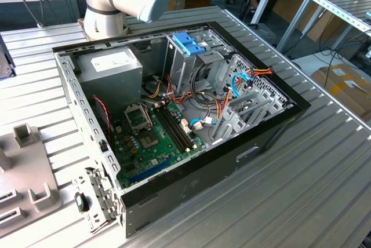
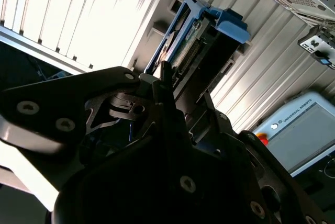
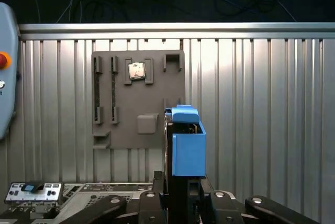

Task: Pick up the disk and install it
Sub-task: 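Pick up the disk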

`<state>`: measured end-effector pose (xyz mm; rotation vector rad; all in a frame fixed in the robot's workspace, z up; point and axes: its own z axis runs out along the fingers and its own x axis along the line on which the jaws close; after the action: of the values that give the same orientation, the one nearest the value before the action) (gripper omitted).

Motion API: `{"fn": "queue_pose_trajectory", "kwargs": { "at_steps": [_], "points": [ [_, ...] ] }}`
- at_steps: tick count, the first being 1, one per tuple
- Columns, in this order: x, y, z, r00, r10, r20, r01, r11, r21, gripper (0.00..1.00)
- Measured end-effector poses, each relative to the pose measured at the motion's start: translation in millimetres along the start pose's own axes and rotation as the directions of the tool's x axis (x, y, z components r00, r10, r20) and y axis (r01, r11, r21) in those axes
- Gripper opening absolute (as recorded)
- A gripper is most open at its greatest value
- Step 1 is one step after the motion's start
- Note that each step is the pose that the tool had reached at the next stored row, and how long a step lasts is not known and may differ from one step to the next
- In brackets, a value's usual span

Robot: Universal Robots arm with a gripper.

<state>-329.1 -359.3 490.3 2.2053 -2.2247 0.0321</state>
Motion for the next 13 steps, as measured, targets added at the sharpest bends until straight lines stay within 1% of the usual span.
{"fn": "queue_pose_trajectory", "kwargs": {
  "at_steps": [5,7,9,12,13],
  "points": [
    [-0.3,-12.0,0.1,1.0,0.0,0.0,0.0,1.0,0.0,0.35],
    [-0.4,-18.6,0.1,1.0,0.0,0.0,0.0,1.0,-0.0001,0.35],
    [-0.7,-27.6,0.2,1.0,0.0,0.0,0.0,1.0,0.0,0.35],
    [-0.9,-36.7,0.2,1.0,0.0,0.0,0.0,1.0,-0.0001,0.35],
    [-1.0,-38.9,0.2,1.0,0.0,-0.0001,0.0,1.0,-0.0001,0.35]
  ]
}}
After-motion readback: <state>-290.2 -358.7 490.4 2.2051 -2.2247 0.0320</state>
